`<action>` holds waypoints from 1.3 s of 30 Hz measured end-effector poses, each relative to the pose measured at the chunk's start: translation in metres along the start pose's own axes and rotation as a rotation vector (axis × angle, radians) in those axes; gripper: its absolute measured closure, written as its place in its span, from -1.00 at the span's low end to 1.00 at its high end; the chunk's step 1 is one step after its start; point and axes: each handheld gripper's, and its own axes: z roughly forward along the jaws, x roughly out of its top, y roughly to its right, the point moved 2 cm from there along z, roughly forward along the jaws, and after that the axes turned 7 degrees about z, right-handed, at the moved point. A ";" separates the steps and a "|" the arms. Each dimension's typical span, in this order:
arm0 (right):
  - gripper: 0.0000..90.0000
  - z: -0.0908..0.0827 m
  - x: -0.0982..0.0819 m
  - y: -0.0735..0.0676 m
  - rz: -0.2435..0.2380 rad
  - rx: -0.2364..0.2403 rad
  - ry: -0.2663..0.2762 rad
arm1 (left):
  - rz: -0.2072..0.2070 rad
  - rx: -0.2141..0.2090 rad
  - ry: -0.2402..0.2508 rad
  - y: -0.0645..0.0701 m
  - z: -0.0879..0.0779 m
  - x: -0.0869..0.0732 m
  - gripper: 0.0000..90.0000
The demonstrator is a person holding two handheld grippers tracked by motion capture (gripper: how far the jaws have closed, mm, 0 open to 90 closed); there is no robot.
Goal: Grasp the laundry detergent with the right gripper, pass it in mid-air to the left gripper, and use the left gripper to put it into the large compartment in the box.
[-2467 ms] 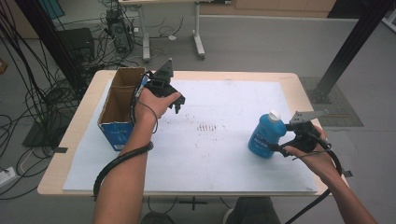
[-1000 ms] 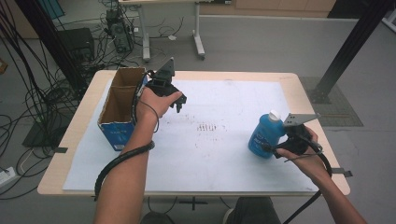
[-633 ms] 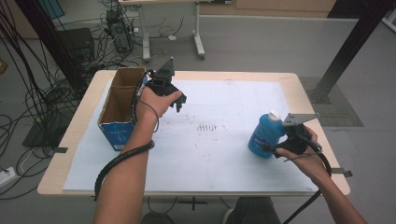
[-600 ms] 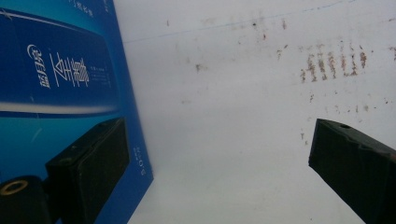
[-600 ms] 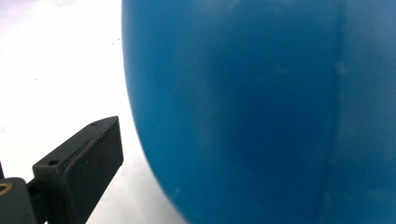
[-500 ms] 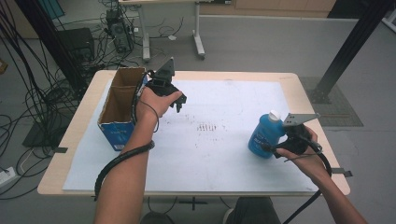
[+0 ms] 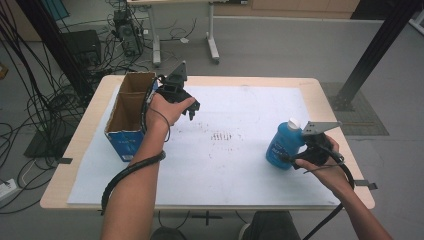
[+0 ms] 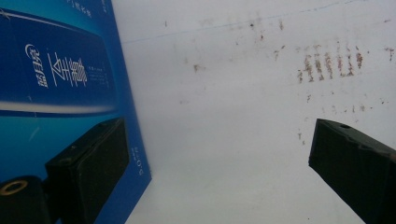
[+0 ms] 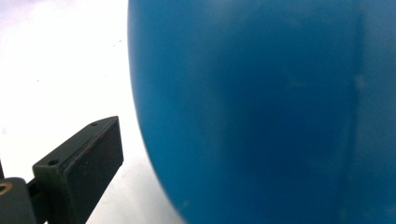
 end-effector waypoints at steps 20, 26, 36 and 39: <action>-0.96 0.001 0.000 -0.001 0.001 -0.003 0.000 | 0.004 0.000 0.007 0.001 -0.002 0.001 -0.87; -0.96 0.002 0.001 -0.001 -0.003 -0.004 0.000 | 0.001 0.001 0.007 0.000 -0.001 0.000 -0.87; -0.96 0.002 0.001 -0.001 0.000 -0.005 0.003 | 0.005 0.003 0.010 0.001 -0.004 0.001 -0.87; -0.96 0.002 0.001 -0.001 -0.001 -0.006 0.003 | 0.005 0.004 0.010 0.001 -0.004 0.001 -0.87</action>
